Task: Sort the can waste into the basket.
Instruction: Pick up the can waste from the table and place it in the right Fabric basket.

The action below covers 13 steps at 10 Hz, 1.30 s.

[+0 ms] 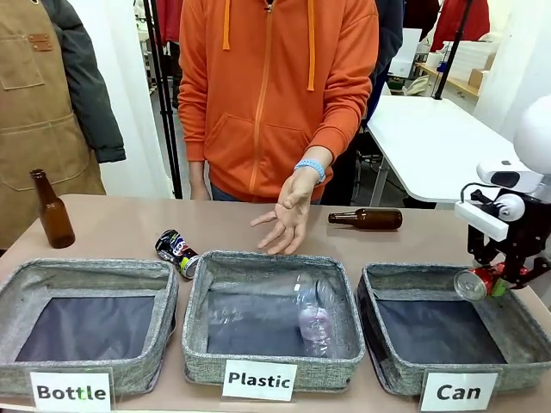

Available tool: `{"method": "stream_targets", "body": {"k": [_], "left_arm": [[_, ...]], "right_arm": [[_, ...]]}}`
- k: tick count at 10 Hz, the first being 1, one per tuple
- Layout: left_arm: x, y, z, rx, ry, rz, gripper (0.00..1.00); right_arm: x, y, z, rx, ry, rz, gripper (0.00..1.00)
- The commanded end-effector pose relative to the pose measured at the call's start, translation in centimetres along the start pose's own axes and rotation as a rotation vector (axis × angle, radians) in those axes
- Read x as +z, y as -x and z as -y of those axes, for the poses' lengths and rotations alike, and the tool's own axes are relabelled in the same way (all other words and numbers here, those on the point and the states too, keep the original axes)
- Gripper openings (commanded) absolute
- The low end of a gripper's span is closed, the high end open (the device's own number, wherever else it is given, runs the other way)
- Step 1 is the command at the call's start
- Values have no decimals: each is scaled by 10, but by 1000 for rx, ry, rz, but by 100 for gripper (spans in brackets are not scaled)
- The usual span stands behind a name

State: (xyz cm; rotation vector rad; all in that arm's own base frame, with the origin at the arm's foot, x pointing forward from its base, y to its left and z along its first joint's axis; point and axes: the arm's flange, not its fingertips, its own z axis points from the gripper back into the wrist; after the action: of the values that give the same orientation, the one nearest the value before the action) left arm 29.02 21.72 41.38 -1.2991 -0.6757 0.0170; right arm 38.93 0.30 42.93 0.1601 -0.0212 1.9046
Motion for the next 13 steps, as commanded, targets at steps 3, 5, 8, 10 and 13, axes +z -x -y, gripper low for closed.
{"method": "stream_targets", "body": {"k": [3,5,8,10,13], "left_arm": [[0,-1,2,-21,14,6,100],[0,-1,2,-21,14,6,100],[0,-1,2,-21,14,6,100],[0,-1,2,-21,14,6,100],[0,-1,2,-21,14,6,100]], "right_arm": [[4,-2,3,-50,-23,-6,100],[4,3,3,-51,-7,20,100],[11,13,4,-71,37,113,99],[25,27,22,-207,185,388,99],[33,61,44,-272,66,900,99]]}}
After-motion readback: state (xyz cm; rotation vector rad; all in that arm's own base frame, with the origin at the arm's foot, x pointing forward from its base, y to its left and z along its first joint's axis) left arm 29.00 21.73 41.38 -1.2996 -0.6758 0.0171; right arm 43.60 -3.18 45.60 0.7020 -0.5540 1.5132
